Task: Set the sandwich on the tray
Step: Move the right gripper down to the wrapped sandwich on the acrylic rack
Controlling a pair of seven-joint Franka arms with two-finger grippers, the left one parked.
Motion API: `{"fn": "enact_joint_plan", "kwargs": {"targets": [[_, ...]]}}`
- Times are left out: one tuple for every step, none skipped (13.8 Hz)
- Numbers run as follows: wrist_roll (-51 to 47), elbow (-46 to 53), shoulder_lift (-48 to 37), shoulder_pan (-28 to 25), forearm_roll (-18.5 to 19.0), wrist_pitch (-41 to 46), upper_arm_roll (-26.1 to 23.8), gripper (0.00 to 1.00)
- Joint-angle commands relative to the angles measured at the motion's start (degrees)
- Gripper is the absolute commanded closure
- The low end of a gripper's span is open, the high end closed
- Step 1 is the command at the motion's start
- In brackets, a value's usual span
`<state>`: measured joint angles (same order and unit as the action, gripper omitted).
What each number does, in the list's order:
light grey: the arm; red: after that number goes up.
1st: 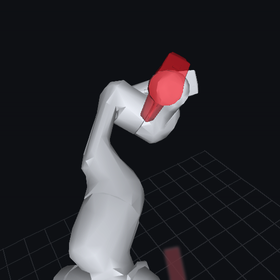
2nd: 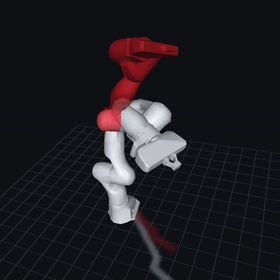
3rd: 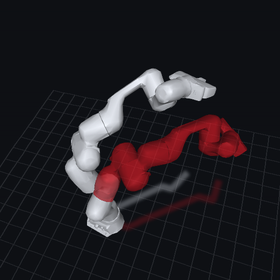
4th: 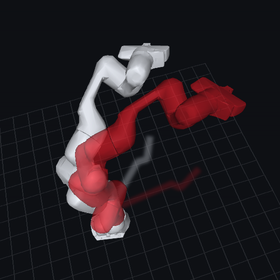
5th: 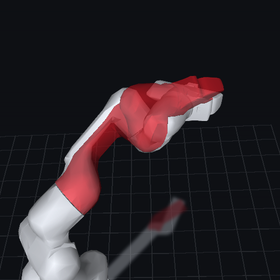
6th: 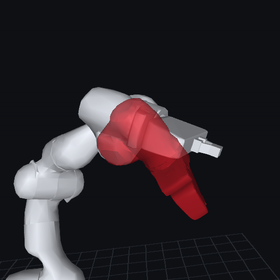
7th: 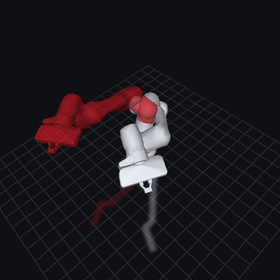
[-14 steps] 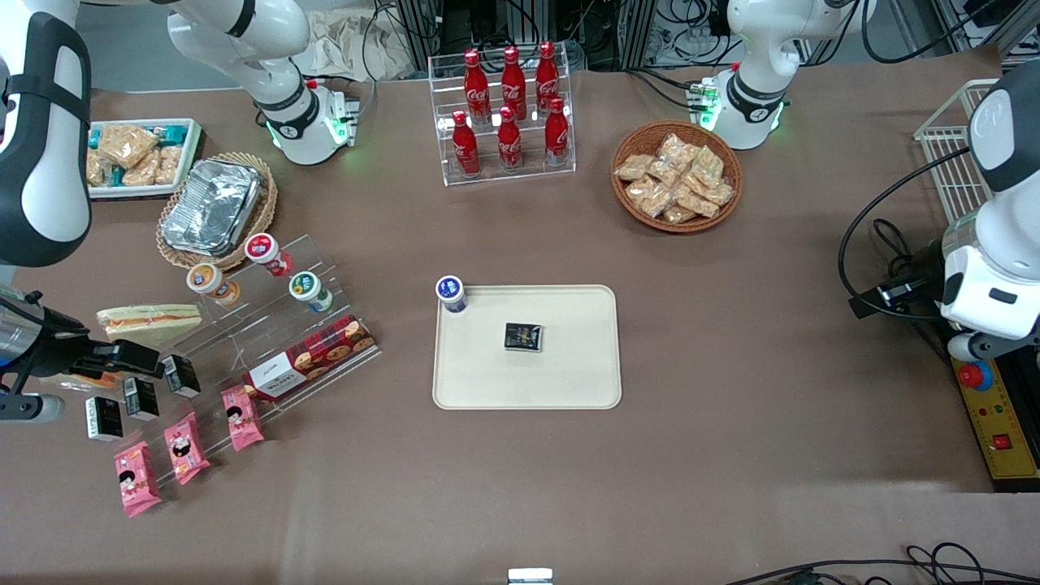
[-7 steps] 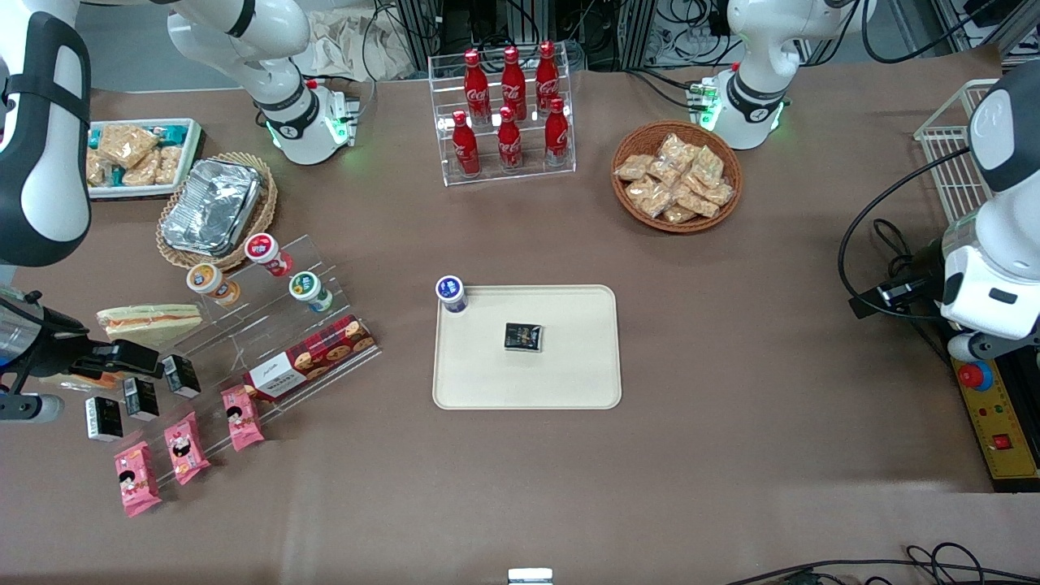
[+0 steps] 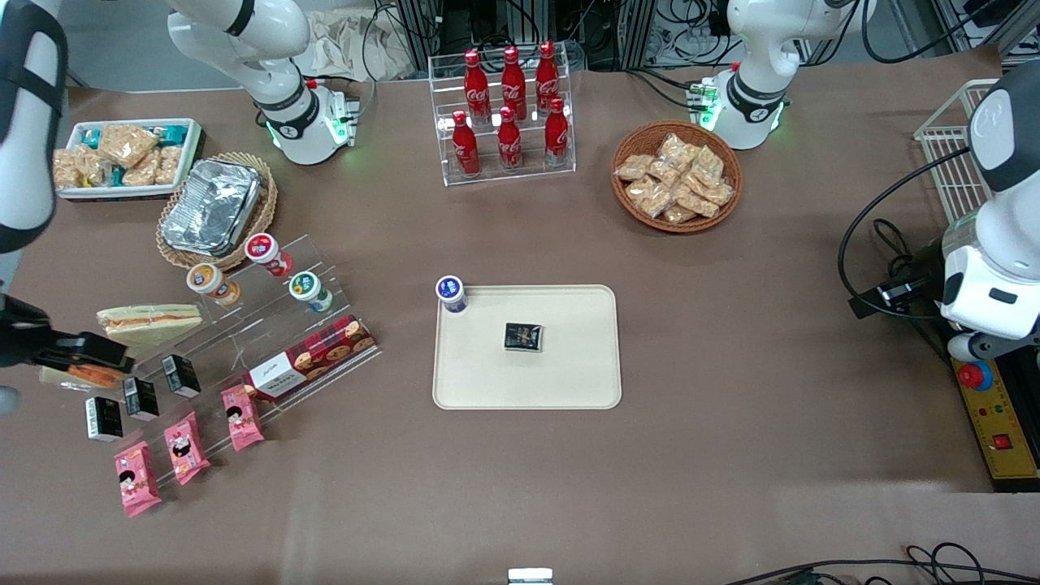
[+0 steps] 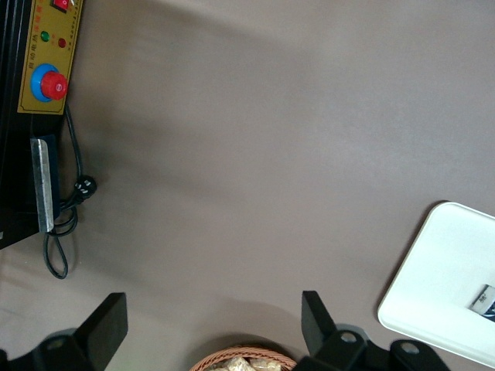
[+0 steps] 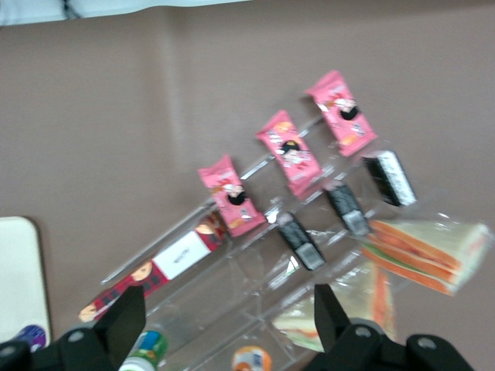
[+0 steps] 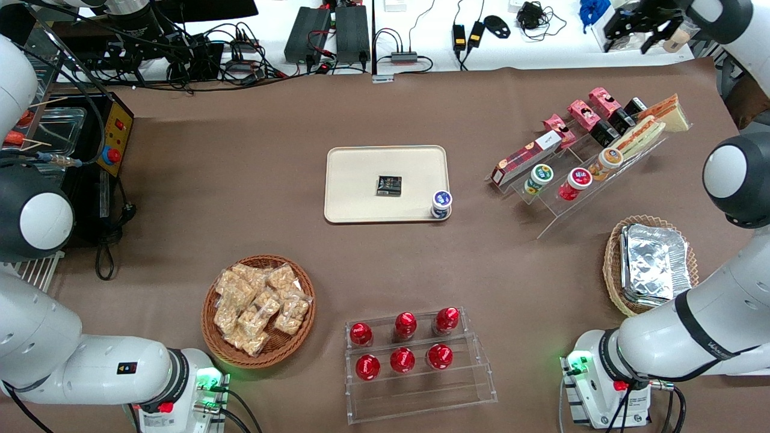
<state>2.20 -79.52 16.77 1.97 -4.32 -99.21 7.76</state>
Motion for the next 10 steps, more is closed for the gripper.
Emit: {"fn": "enact_joint_plan", "kwargs": {"targets": [[-0.62,-0.38,-0.51,3.55,0.63,1.74,0.24,0.03],[-0.71,-0.38,-0.16,4.70,0.63,1.83,0.32,0.03],[-0.71,-0.55,0.01,5.93,0.63,2.18,0.32,0.03],[-0.71,-0.55,0.28,7.59,0.46,2.88,0.24,0.03],[-2.36,-0.55,0.28,8.48,-0.06,3.15,0.24,0.03],[-7.60,-0.55,0.28,8.84,0.02,3.06,0.32,0.03],[-13.31,-0.55,0.71,9.80,0.10,2.54,0.67,0.03],[-17.98,-0.47,1.33,10.42,0.11,2.36,0.68,0.03],[-22.98,-0.38,1.86,10.77,0.11,2.27,0.85,0.03],[-27.99,-0.38,2.64,11.30,0.19,2.27,1.03,0.03]]}}
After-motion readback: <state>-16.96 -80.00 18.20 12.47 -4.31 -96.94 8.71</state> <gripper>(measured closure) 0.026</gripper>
